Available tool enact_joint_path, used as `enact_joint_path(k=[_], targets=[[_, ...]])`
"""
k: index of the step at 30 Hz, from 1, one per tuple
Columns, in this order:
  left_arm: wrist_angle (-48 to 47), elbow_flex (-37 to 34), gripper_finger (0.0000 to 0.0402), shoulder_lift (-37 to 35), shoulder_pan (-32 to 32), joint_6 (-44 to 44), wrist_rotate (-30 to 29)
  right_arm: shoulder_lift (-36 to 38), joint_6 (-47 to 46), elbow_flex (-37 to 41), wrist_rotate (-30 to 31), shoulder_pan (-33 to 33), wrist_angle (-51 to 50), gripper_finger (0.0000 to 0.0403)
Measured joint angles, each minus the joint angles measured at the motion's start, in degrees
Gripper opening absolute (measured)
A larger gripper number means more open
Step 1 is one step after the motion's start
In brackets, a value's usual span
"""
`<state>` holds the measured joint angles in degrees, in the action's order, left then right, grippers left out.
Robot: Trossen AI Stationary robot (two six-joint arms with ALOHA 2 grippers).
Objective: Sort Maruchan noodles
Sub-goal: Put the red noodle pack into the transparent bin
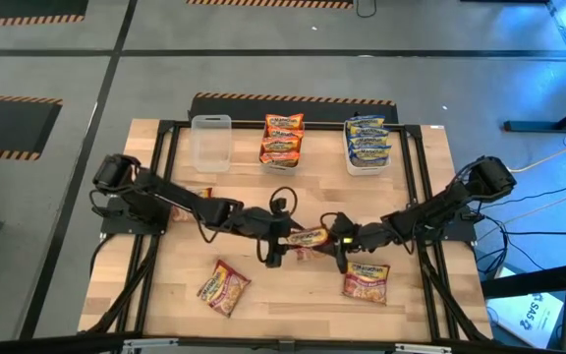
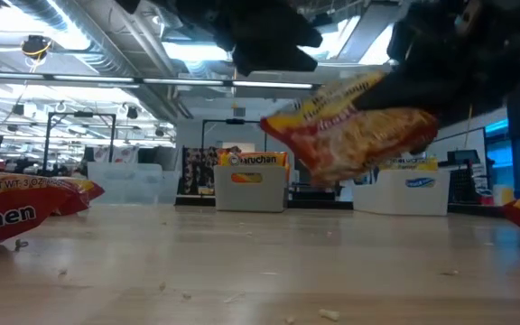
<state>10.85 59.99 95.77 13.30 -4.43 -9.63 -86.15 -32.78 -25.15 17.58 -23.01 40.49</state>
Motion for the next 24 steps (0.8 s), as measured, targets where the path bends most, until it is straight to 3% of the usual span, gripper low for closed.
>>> enact_joint_path(k=[4, 6, 13, 17, 24], targets=[[-0.32, 0.0, 0.0243, -0.21, -1.33, 4.4, 16.51, 0.0, 3.3, -1.44, 2.49, -0.78, -0.04, 0.0123], [0.75, 0.0, 0.0245, -0.23, -1.52, 4.42, 19.25, 0.0, 3.77, -1.51, 2.41, -0.76, -0.09, 0.0116], [3.36, -0.02, 0.0242, -0.28, -0.88, -4.67, 17.59, 0.0, 4.31, -1.51, 2.42, -0.74, -0.1, 0.0116], [5.66, -0.02, 0.0246, -0.31, -0.86, -3.14, 15.56, 0.0, 4.29, -1.51, 2.43, -0.74, -0.07, 0.0121], [2.37, -0.02, 0.0303, -0.31, -1.8, -8.96, 3.18, 0.0, 4.33, -1.5, 2.97, -0.74, -0.02, 0.0109]])
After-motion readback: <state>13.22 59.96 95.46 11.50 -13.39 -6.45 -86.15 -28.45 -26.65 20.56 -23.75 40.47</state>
